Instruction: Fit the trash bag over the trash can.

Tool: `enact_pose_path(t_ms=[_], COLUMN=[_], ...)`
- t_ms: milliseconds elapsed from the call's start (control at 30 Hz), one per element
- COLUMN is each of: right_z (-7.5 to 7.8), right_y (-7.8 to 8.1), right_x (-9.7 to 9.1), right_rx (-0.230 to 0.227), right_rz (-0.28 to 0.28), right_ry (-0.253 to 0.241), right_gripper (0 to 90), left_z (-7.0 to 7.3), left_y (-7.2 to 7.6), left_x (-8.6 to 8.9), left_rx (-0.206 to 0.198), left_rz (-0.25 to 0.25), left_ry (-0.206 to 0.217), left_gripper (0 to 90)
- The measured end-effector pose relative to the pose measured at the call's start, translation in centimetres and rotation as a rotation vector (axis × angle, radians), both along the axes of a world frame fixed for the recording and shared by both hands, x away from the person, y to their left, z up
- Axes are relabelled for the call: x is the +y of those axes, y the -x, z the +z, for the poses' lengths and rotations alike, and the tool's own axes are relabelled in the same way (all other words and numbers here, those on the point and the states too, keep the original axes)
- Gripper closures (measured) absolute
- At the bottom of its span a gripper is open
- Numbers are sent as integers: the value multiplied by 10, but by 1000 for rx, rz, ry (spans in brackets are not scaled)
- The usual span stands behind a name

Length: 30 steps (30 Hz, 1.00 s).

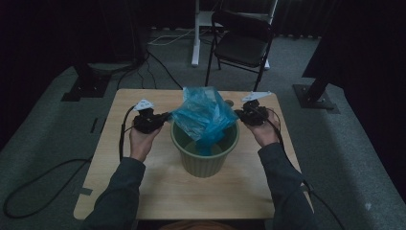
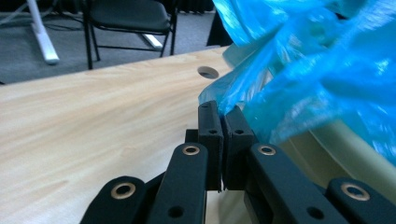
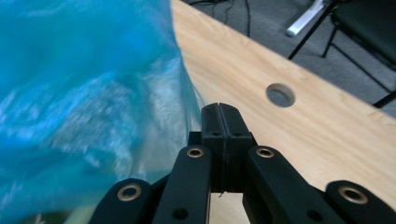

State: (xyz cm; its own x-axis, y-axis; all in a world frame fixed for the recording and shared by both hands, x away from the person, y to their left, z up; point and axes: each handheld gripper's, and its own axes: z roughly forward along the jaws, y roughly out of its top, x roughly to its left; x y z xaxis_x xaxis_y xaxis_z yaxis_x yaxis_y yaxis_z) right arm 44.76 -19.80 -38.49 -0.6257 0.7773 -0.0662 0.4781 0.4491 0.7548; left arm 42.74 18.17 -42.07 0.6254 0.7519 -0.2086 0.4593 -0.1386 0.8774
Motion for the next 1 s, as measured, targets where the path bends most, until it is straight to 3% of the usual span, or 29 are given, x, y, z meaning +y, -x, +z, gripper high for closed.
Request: enact_pose_path(t_ms=[167,433,600,767,1000], right_z=[-10,-13,-13,-17,-13], right_y=[10,25,36,42,43], right_x=[-5,-13,-18,-19,-22], right_rx=[33,34,28,26,9], right_rz=[22,49,68,74,78], right_ry=[-24,-67,-94,-82,-101], right_gripper=[900,900,900,900,900], left_z=[-5,-4,-4,-3,13], left_y=[5,16,25,33,36], left_x=[4,12,16,20,21], left_rx=[22,26,27,18,-26], left_rz=[-33,-46,-59,-55,-46], left_ry=[39,75,66,53,51], left_gripper=[862,857,858,858,793])
